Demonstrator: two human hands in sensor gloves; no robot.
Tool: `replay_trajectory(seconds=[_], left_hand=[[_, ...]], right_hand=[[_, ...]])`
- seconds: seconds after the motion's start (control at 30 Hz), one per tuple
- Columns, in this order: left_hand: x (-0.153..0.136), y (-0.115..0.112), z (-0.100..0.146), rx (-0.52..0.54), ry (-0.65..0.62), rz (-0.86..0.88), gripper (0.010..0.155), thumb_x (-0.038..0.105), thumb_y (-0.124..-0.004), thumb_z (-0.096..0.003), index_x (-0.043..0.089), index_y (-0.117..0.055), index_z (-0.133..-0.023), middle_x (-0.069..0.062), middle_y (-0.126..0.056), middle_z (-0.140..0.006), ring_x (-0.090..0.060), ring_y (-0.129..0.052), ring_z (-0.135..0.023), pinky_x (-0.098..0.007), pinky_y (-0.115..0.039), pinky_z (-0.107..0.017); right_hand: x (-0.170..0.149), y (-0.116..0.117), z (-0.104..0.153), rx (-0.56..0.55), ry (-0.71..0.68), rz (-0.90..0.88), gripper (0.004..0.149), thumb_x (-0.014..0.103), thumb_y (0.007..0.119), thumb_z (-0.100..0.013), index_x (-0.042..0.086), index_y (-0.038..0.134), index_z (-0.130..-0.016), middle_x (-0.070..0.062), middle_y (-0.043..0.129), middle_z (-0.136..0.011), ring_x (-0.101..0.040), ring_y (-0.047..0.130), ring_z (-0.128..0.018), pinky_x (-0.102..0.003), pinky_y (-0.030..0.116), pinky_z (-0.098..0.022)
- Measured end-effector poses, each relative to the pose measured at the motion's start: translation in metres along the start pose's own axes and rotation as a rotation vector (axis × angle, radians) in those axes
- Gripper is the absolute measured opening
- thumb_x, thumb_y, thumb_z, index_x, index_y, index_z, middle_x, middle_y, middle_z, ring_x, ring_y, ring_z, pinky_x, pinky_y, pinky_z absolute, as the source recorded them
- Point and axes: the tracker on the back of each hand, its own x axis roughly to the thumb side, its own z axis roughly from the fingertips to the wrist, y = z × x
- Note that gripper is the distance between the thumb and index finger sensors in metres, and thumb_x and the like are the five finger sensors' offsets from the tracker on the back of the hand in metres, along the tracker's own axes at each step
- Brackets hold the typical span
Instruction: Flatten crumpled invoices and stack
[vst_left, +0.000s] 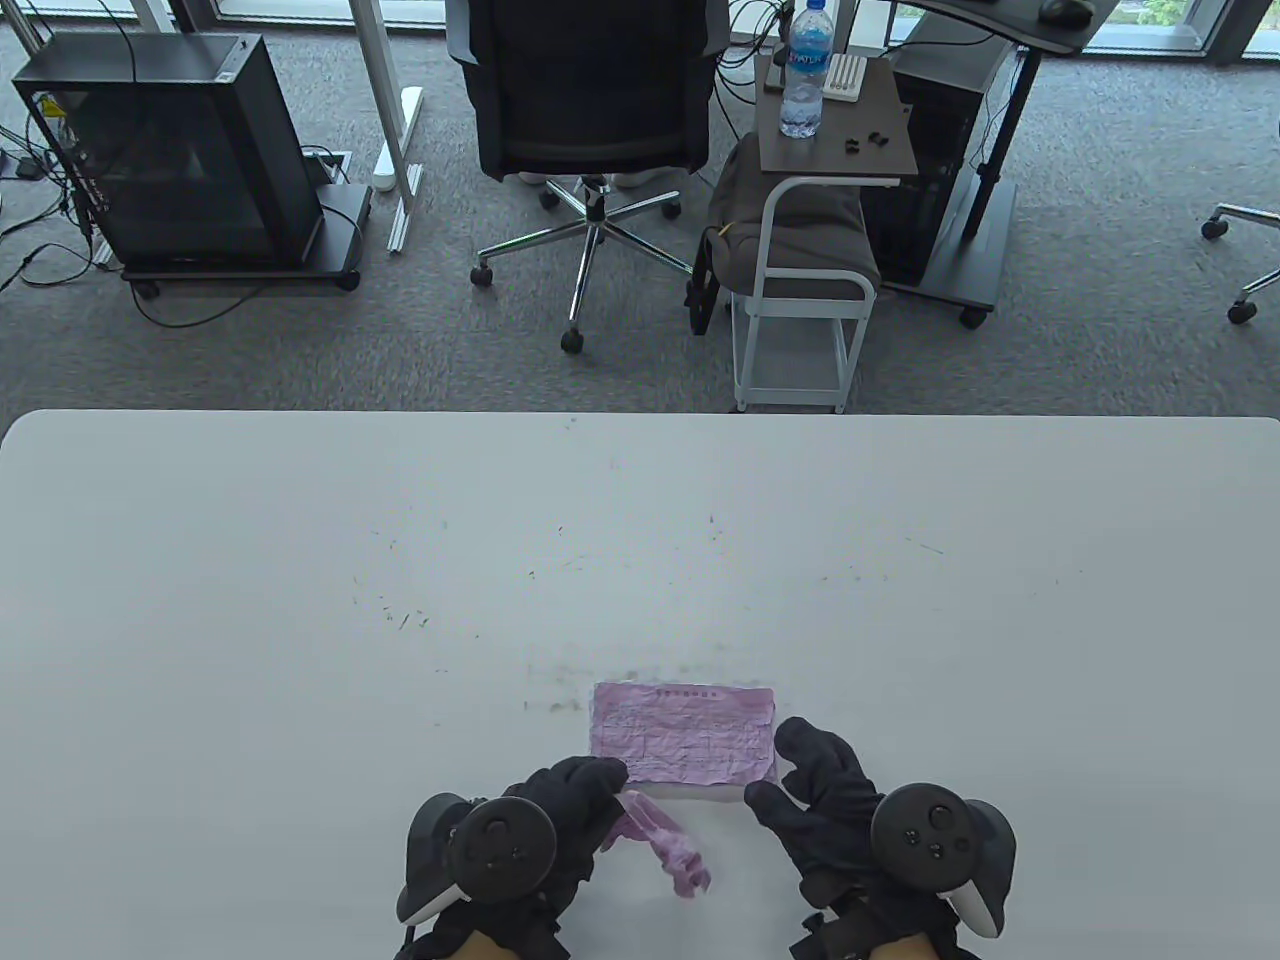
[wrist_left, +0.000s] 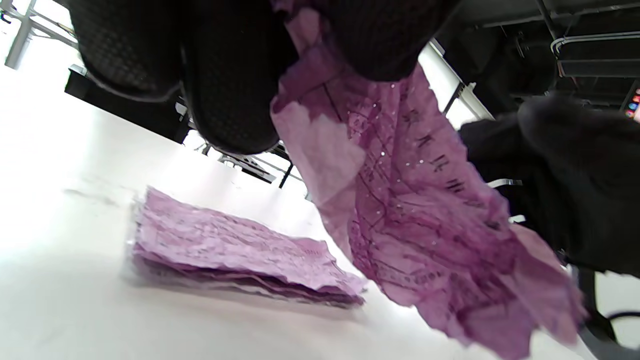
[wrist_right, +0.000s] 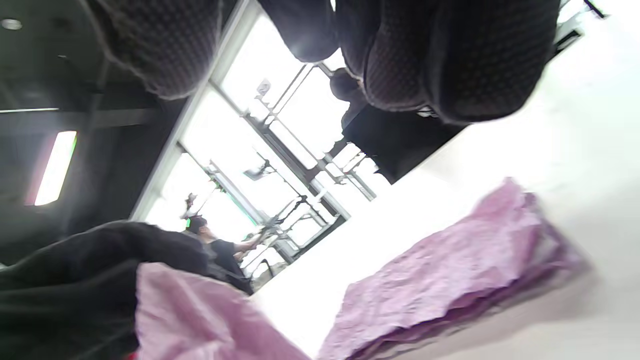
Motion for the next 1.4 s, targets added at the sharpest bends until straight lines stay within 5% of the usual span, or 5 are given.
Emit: replay_trajectory(seconds=[0.23,0.4,0.57,1.13,1.4], left_hand=[[0.018,-0.004,-0.001,-0.102,-0.063,-0.025,0.041,0.031,-0.080,-0.0550,0.009,-0.080,-0.090,-0.021,-0.086,-0.085,-0.038,-0.100,-0.064,-0.059,-0.079,-0.051],[0.012,-0.001,0.000,-0.039,-0.055,0.059,0.043,0.031,-0.082,-0.0543,0.012,-0.077,-0.092,-0.020,-0.082,-0.090,-0.037,-0.098,-0.069,-0.060,-0.077,-0.054],[0.002,-0.015,-0.002,-0.101,0.084,0.389,0.085,0.041,-0.084,-0.0535,0.003,-0.035,-0.111,-0.027,-0.044,-0.108,-0.050,-0.077,-0.088,-0.064,-0.072,-0.057],[-0.018,-0.011,-0.001,-0.152,0.135,0.450,0.055,0.023,-0.081,-0.0557,0.001,-0.065,-0.103,-0.018,-0.087,-0.076,-0.023,-0.101,-0.040,-0.051,-0.084,-0.047],[-0.009,0.005,0.006,-0.101,0.037,0.364,0.093,0.054,-0.085,-0.0495,0.004,-0.037,-0.113,-0.029,-0.042,-0.110,-0.050,-0.077,-0.087,-0.061,-0.071,-0.058]], right_hand=[[0.038,0.059,-0.005,0.323,-0.086,0.248,0.085,0.057,0.079,-0.046,0.006,0.045,-0.104,-0.034,0.054,-0.102,-0.047,0.071,-0.078,-0.054,0.078,-0.047],[0.029,0.062,-0.009,0.236,-0.037,0.233,0.040,0.031,0.078,-0.052,0.011,0.074,-0.087,-0.025,0.088,-0.079,-0.034,0.095,-0.055,-0.045,0.089,-0.035],[0.023,0.046,-0.007,0.118,0.031,0.018,0.040,0.028,0.076,-0.052,0.008,0.072,-0.086,-0.019,0.095,-0.066,-0.028,0.099,-0.042,-0.041,0.091,-0.026],[-0.006,0.027,-0.008,0.086,0.143,-0.141,0.041,0.028,0.077,-0.051,0.006,0.073,-0.085,-0.011,0.096,-0.055,-0.020,0.097,-0.033,-0.036,0.089,-0.021],[0.008,0.039,-0.008,0.135,-0.006,0.000,0.042,0.028,0.079,-0.050,0.008,0.073,-0.086,-0.011,0.096,-0.058,-0.022,0.098,-0.036,-0.037,0.090,-0.023]])
